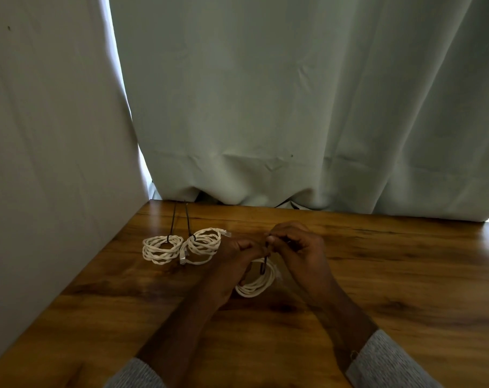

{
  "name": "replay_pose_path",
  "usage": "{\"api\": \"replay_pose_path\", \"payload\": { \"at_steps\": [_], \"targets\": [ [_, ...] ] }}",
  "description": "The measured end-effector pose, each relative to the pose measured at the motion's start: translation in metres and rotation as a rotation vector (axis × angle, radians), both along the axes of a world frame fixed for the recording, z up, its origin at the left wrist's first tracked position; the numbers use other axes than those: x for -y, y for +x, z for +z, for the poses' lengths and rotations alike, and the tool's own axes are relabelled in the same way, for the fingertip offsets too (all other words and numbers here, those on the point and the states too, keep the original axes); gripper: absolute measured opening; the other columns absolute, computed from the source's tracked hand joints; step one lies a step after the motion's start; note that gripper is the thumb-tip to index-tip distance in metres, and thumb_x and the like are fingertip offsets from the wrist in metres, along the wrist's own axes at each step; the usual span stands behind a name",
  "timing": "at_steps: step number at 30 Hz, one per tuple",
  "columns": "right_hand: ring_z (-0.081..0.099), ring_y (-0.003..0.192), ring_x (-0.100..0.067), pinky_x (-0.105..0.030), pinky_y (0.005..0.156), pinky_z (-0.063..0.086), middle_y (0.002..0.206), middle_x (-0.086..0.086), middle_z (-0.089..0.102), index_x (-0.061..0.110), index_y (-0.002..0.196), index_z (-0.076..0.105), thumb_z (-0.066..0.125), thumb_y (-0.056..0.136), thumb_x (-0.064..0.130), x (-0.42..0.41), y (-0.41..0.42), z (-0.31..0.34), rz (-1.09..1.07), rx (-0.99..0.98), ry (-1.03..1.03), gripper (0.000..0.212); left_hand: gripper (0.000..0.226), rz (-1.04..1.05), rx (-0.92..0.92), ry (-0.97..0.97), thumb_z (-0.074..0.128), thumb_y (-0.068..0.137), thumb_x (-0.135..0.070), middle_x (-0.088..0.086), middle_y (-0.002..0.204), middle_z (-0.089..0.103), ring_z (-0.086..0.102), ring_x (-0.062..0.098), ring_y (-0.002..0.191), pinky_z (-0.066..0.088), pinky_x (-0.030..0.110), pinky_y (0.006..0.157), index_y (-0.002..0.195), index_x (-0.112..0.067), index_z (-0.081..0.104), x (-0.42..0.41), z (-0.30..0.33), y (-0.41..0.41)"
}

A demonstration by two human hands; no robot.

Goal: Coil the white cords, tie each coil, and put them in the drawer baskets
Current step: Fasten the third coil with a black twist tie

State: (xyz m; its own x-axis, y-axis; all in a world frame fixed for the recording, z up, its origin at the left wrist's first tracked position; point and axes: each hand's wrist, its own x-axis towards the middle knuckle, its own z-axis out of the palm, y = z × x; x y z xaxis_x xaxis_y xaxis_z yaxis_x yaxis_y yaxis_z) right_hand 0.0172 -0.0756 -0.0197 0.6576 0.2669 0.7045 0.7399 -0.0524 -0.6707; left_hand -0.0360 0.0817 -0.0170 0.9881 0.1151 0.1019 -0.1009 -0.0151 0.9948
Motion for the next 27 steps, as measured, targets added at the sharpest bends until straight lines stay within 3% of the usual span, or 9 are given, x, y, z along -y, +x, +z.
{"api": "replay_pose_path", "payload": {
  "at_steps": [4, 7, 12, 15, 16, 20, 23, 27],
  "targets": [
    [0.063, 0.065, -0.011, -0.023, 0.057, 0.05, 0.077, -0.006, 0.068, -0.003, 0.096, 0.069, 0.061, 0.096, 0.001, 0.005, 0.004, 0.008, -0.024, -0.235, 0.322, 0.009, 0.011, 0.073, 0.033, -0.007, 0.061, 0.093, -0.018, 0.009, 0.073, 0.059, 0.044, 0.012, 0.049, 0.03, 0.022, 0.041, 0.086, -0.019, 0.07, 0.002, -0.003, 0.002],
    [0.062, 0.062, -0.011, -0.023, 0.054, 0.049, 0.075, -0.01, 0.066, -0.01, 0.1, 0.066, 0.059, 0.097, 0.001, 0.013, 0.008, 0.011, -0.033, -0.292, 0.423, 0.014, 0.009, 0.083, 0.078, 0.017, 0.058, 0.095, -0.013, -0.007, 0.067, 0.059, 0.044, 0.005, 0.046, 0.031, 0.02, 0.041, 0.091, -0.016, 0.065, 0.002, -0.002, 0.002],
    [0.065, 0.064, -0.017, -0.028, 0.061, 0.053, 0.072, -0.011, 0.07, -0.009, 0.098, 0.067, 0.061, 0.095, 0.0, 0.004, -0.003, 0.02, 0.028, -0.251, 0.42, 0.011, 0.015, 0.071, 0.112, 0.05, 0.06, 0.096, -0.018, -0.016, 0.063, 0.061, 0.049, -0.002, 0.045, 0.034, 0.013, 0.042, 0.105, -0.021, 0.071, 0.004, -0.002, 0.003],
    [0.07, 0.067, -0.02, -0.03, 0.067, 0.058, 0.073, -0.016, 0.072, -0.009, 0.098, 0.068, 0.061, 0.094, -0.002, -0.004, -0.014, 0.026, 0.099, -0.233, 0.393, 0.01, 0.018, 0.065, 0.153, 0.077, 0.057, 0.098, -0.021, -0.012, 0.076, 0.069, 0.062, 0.0, 0.064, 0.047, 0.017, 0.056, 0.107, -0.028, 0.072, 0.008, -0.002, 0.003],
    [0.071, 0.068, -0.02, -0.03, 0.069, 0.059, 0.072, -0.016, 0.072, -0.009, 0.097, 0.068, 0.061, 0.094, -0.004, -0.006, -0.019, 0.027, 0.123, -0.224, 0.377, 0.01, 0.019, 0.06, 0.153, 0.081, 0.056, 0.099, -0.021, -0.01, 0.078, 0.069, 0.062, 0.003, 0.067, 0.046, 0.019, 0.058, 0.105, -0.03, 0.072, 0.009, -0.002, 0.003],
    [0.07, 0.067, -0.021, -0.03, 0.069, 0.058, 0.071, -0.017, 0.07, -0.007, 0.093, 0.069, 0.061, 0.093, -0.006, -0.013, -0.031, 0.032, 0.172, -0.134, 0.291, 0.008, 0.021, -0.009, 0.119, -0.019, 0.048, 0.102, -0.015, -0.012, 0.07, 0.061, 0.054, -0.003, 0.051, 0.039, 0.012, 0.046, 0.107, -0.016, 0.068, 0.009, -0.001, 0.0],
    [0.068, 0.067, -0.018, -0.031, 0.069, 0.056, 0.07, -0.011, 0.07, 0.008, 0.091, 0.071, 0.061, 0.095, -0.001, -0.006, -0.027, 0.039, 0.122, -0.171, 0.362, 0.013, 0.024, -0.021, 0.147, 0.002, 0.044, 0.097, -0.015, -0.011, 0.066, 0.059, 0.047, 0.001, 0.048, 0.034, 0.019, 0.044, 0.099, -0.017, 0.068, 0.005, -0.006, 0.0],
    [0.064, 0.07, -0.027, -0.047, 0.076, 0.055, 0.074, -0.011, 0.068, 0.018, 0.091, 0.075, 0.064, 0.096, 0.009, 0.008, -0.017, 0.043, 0.097, -0.205, 0.435, 0.015, 0.028, 0.004, 0.152, 0.011, 0.043, 0.081, -0.026, -0.003, 0.067, 0.059, 0.041, 0.011, 0.05, 0.028, 0.023, 0.045, 0.089, -0.022, 0.069, 0.002, -0.01, 0.004]
  ]
}}
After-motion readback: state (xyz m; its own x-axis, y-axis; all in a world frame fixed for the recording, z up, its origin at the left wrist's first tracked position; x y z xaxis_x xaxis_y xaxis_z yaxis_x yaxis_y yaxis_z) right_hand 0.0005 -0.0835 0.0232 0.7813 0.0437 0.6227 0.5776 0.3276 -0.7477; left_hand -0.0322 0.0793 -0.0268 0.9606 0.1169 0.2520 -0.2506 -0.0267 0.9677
